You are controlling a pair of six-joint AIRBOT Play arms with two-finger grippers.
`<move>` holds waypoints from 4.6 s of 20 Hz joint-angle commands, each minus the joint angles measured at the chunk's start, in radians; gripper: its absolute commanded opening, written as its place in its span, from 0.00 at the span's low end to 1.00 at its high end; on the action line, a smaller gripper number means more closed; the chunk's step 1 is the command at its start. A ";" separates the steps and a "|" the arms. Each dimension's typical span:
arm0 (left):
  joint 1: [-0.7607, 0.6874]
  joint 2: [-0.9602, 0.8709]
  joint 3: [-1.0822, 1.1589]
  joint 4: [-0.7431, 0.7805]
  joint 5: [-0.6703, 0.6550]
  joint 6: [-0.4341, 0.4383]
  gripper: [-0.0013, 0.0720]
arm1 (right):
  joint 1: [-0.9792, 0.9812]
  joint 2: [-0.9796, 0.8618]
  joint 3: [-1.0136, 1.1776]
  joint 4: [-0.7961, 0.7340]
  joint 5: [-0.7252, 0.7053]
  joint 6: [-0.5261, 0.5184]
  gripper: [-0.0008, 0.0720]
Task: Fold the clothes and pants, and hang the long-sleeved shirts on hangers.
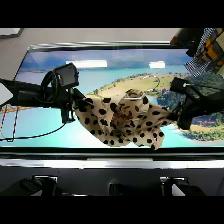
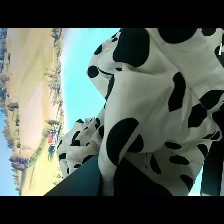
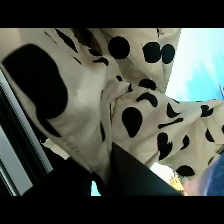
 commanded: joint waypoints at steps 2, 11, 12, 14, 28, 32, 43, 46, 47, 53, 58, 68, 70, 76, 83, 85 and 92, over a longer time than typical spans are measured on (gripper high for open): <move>0.000 -0.003 0.000 -0.002 0.002 -0.064 0.06 | 0.001 0.132 0.000 0.016 0.020 0.091 0.04; 0.033 -0.005 0.000 0.085 0.270 -0.649 0.95 | 0.001 0.457 0.000 -0.116 0.018 0.352 0.04; 0.048 -0.005 0.000 0.129 0.296 -0.761 0.95 | 0.001 0.484 0.000 -0.142 0.012 0.380 0.04; 0.089 -0.005 0.000 0.183 0.335 -0.981 0.95 | 0.001 0.537 0.000 -0.209 -0.009 0.476 0.04; 0.125 -0.005 0.000 0.167 0.350 -1.288 0.93 | 0.001 0.551 0.008 -0.821 -0.110 1.488 0.03; 0.124 -0.006 0.000 0.166 0.350 -1.288 0.93 | 0.001 0.341 0.152 -0.985 0.030 1.622 0.03; 0.124 -0.011 0.000 0.167 0.350 -1.288 0.93 | -0.222 -0.076 0.828 -1.276 0.061 1.487 0.03; 0.124 -0.011 0.000 0.166 0.350 -1.288 0.93 | -0.332 -0.076 0.828 -1.271 -0.013 1.504 0.04; 0.124 -0.011 0.000 0.166 0.350 -1.289 0.93 | -0.352 -0.076 0.828 -1.262 -0.049 1.526 0.04; 0.124 -0.011 0.000 0.166 0.350 -1.289 0.93 | -0.434 -0.090 0.828 -1.258 -0.251 1.675 0.03; 0.124 -0.011 0.000 0.166 0.349 -1.289 0.93 | -0.465 -0.117 0.828 -1.260 -0.341 1.687 0.03; 0.124 -0.011 0.000 0.166 0.346 -1.289 0.93 | -0.489 -0.162 0.828 -1.382 -0.447 1.786 0.03; 0.124 -0.011 0.000 0.166 0.346 -1.289 0.93 | -0.549 -0.164 0.828 -1.368 -0.456 1.808 0.03; 0.124 -0.014 0.000 0.166 0.346 -1.289 0.93 | -0.704 -0.175 0.827 -1.217 -0.453 1.809 0.03; 0.124 -0.017 0.000 0.166 0.345 -1.289 0.93 | -0.739 -0.178 0.827 -1.183 -0.451 1.785 0.04; 0.124 -0.017 0.000 0.166 0.339 -1.289 0.93 | -0.739 -0.179 0.826 -1.197 -0.457 1.778 0.04; 0.124 -0.017 0.000 0.166 0.339 -1.289 0.93 | -0.739 -0.183 0.825 -1.216 -0.489 1.776 0.04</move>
